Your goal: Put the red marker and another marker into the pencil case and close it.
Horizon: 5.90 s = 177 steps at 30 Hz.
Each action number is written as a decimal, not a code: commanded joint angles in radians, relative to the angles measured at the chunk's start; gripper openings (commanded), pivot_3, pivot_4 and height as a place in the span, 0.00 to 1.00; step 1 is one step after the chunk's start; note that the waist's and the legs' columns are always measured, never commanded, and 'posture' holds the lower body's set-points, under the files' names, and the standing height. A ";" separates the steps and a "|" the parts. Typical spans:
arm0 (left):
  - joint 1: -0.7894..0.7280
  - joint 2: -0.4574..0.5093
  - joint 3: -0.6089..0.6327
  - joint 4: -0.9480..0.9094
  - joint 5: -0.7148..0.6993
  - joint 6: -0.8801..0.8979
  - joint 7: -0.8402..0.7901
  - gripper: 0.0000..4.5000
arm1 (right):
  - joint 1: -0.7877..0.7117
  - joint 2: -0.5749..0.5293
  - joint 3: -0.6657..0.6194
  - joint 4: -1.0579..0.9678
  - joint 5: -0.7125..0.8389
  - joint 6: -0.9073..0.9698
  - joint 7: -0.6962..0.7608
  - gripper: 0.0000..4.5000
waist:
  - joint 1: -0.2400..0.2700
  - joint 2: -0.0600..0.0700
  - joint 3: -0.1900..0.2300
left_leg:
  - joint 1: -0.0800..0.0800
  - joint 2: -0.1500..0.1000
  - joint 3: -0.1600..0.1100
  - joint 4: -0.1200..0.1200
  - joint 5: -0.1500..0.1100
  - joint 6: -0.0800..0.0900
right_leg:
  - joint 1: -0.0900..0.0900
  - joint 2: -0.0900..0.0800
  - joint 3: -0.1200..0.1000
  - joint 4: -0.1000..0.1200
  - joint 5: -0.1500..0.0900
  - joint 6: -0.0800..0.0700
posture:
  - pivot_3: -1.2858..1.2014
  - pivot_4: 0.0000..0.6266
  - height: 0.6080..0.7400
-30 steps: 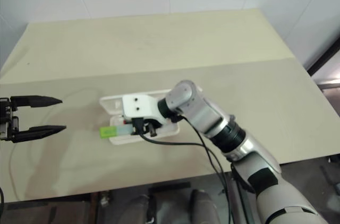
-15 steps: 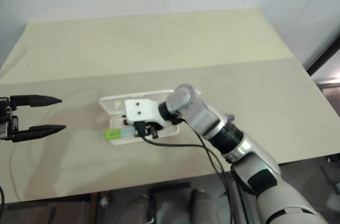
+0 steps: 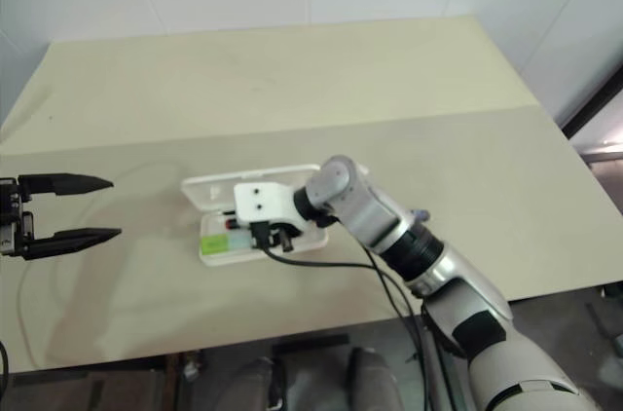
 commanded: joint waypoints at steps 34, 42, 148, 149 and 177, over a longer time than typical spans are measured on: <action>-0.179 -0.009 -0.107 -0.125 -0.145 0.149 0.111 0.81 | 0.060 -0.505 -0.210 -0.055 0.082 -0.052 0.202 0.77 | 0.001 -0.002 -0.001 | 0.002 0.004 0.004 0.002 -0.004 0.000 | 0.000 0.006 0.006 -0.002 0.000 0.000 | 0.52 0.24 1.00; -0.186 -0.017 -0.133 -0.144 -0.147 0.157 0.126 0.81 | 0.042 -0.564 -0.203 0.266 -0.046 -0.252 0.185 0.77 | 0.002 -0.002 -0.001 | 0.002 0.004 0.005 0.003 -0.005 0.000 | 0.000 0.007 0.008 -0.003 0.000 0.000 | 0.52 0.24 1.00; -0.200 -0.020 -0.191 -0.118 -0.112 0.135 0.113 0.81 | 0.072 -0.229 -0.116 -0.241 -0.028 0.017 0.043 0.60 | 0.004 -0.002 -0.001 | 0.001 0.009 0.007 0.012 -0.011 0.000 | 0.000 0.011 0.010 0.001 0.000 -0.002 | 0.52 0.24 1.00; -0.205 -0.023 -0.191 -0.115 -0.116 0.138 0.117 0.81 | 0.070 -0.229 -0.126 -0.244 -0.017 0.025 0.045 0.60 | 0.004 -0.002 -0.001 | 0.001 0.009 0.007 0.012 -0.011 0.000 | 0.000 0.011 0.010 0.001 -0.001 -0.002 | 0.52 0.24 1.00; -0.583 -0.168 -0.459 0.350 0.224 -0.178 0.277 0.27 | 0.183 -0.491 -0.388 -0.524 0.320 0.300 0.008 0.62 | 0.008 -0.003 -0.001 | 0.001 0.010 0.008 0.014 -0.012 0.000 | 0.000 0.011 0.010 0.001 0.000 -0.001 | 0.52 0.24 1.00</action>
